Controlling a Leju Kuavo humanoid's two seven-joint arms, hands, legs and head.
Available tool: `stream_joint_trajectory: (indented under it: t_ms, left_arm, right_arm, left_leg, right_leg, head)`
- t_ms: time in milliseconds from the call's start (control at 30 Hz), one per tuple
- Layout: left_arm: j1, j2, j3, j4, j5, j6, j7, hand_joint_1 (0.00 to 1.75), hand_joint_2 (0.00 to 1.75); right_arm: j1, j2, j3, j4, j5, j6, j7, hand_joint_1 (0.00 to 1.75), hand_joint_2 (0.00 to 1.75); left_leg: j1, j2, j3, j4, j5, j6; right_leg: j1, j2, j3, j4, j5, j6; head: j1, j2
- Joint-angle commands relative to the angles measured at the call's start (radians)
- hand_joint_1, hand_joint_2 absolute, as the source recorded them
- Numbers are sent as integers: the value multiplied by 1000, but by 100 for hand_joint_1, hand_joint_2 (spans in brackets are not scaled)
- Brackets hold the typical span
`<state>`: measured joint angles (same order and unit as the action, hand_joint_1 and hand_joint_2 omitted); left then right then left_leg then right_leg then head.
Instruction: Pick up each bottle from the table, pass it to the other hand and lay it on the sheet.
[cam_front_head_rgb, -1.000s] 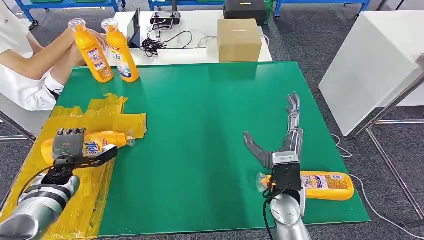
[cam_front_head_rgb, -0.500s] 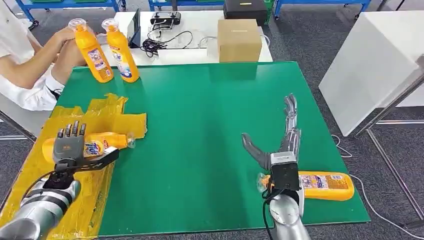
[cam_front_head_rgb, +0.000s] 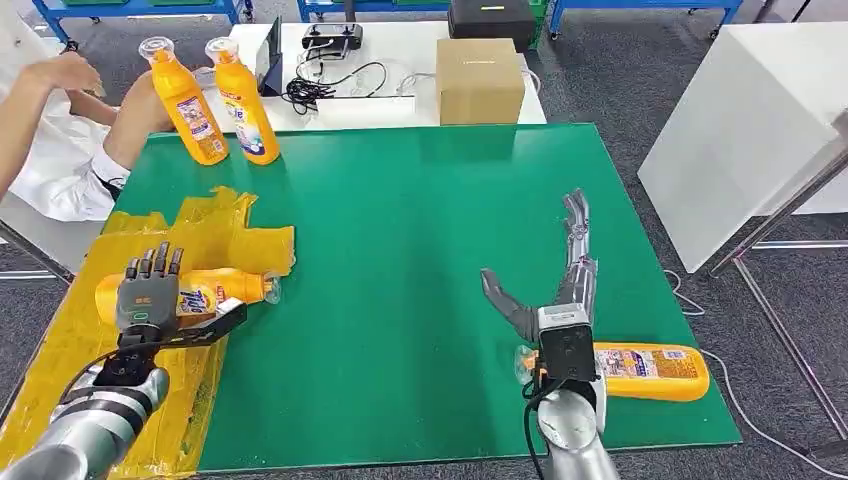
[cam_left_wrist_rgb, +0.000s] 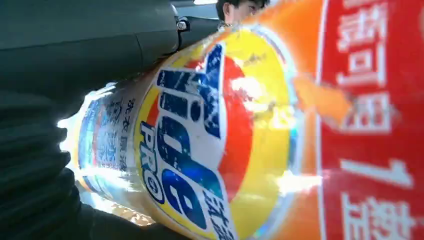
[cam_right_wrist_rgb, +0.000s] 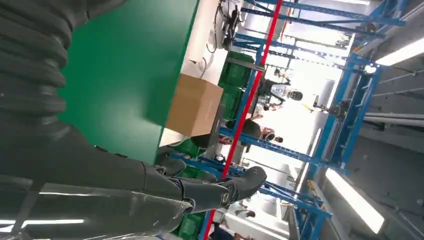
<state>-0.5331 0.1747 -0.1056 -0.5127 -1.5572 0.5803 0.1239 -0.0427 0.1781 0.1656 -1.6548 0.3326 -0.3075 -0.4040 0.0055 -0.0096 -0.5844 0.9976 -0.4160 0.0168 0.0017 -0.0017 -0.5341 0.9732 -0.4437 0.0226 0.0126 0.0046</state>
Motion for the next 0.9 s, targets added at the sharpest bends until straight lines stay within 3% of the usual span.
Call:
stream_joint_trajectory:
  t_ms: [33,900]
  left_arm:
    - [48,-82,93,-46,49,78,-106,0,175]
    - [83,-99,131,-113,77,112,-147,0,175]
  right_arm:
    - [-35,-28,7,61,-18,-3,-7,0,175]
    - [-55,-31,24,80,-25,2,-3,0,175]
  left_leg:
    - [0,0,2,-2,0,0]
    - [0,2,-4,0,-1,0]
  right_leg:
    - [0,0,2,-3,0,1]
    - [1,1,-4,-1,0,1]
  head:
    - [0,0]
    - [0,0]
